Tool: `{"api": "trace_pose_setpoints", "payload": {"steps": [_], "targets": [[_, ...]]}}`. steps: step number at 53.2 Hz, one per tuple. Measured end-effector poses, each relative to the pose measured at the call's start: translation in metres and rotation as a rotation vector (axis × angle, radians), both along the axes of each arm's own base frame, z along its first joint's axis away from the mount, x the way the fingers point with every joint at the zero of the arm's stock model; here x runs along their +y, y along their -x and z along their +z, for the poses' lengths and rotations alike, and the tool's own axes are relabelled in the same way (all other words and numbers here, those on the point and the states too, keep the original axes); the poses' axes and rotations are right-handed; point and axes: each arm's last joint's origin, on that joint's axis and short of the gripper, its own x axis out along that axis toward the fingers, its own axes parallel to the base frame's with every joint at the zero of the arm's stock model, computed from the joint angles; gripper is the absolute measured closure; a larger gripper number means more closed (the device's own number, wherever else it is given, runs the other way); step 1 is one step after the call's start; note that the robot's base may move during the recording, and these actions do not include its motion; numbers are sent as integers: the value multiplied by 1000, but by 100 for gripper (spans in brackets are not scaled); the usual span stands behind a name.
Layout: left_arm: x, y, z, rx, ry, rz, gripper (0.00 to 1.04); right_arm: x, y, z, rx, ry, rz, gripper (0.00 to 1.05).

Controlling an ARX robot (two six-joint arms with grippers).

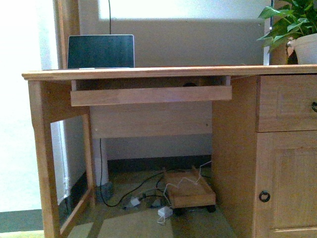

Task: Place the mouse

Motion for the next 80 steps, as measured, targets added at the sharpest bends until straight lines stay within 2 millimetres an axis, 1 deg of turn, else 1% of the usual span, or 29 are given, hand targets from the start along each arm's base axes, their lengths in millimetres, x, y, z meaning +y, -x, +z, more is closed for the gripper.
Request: {"api": "trace_pose_setpoints", "payload": {"steps": [80], "targets": [[0, 0, 0, 0, 0, 0, 8, 0, 0, 0, 0, 0, 0, 7]]}}
